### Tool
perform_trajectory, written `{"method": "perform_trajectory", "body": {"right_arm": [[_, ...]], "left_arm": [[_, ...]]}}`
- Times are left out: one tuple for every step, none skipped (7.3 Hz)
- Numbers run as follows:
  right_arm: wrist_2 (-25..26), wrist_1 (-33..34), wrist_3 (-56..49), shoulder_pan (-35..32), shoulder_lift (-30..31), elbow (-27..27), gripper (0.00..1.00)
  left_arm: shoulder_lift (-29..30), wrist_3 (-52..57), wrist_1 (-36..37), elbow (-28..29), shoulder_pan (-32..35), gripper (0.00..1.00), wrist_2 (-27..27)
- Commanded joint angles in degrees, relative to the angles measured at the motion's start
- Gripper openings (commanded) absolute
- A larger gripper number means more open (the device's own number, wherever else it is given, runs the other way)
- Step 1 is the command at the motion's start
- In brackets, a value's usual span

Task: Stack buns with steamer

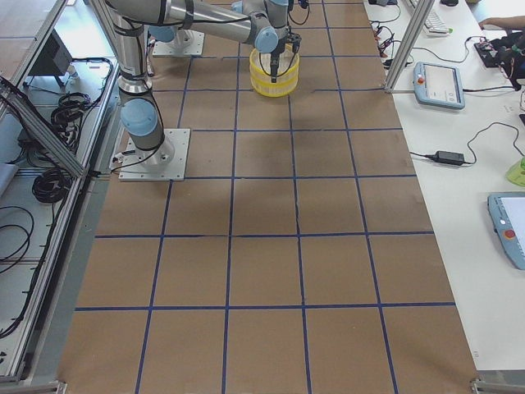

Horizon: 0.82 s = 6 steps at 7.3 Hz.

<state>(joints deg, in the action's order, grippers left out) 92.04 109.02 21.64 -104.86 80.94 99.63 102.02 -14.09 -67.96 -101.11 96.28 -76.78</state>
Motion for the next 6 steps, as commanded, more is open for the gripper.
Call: {"method": "perform_trajectory", "body": {"right_arm": [[-3.17,-15.33,-7.98,6.75,6.83,-6.43,1.00],[-3.18,-21.68,-9.14,7.47,8.16,-10.30,1.00],[-3.96,-26.36,-10.11,7.47,9.48,-13.47,1.00],[-5.54,-27.62,-10.47,7.47,10.02,-14.89,1.00],[-4.68,-27.81,-11.69,7.65,10.37,-14.73,1.00],[-2.15,-27.03,-11.88,7.65,11.16,-14.38,1.00]], "left_arm": [[-0.76,2.47,1.50,0.74,-0.47,1.00,-0.82],[-1.90,10.93,1.51,0.83,-2.04,1.00,-5.35],[-2.96,18.85,-0.40,1.79,-5.28,1.00,-8.18],[-4.54,24.93,-7.90,4.23,-8.01,1.00,-8.81],[-6.20,28.47,-15.81,7.91,-9.43,1.00,-11.61],[-7.87,28.59,-23.54,10.99,-9.44,1.00,-12.59]]}}
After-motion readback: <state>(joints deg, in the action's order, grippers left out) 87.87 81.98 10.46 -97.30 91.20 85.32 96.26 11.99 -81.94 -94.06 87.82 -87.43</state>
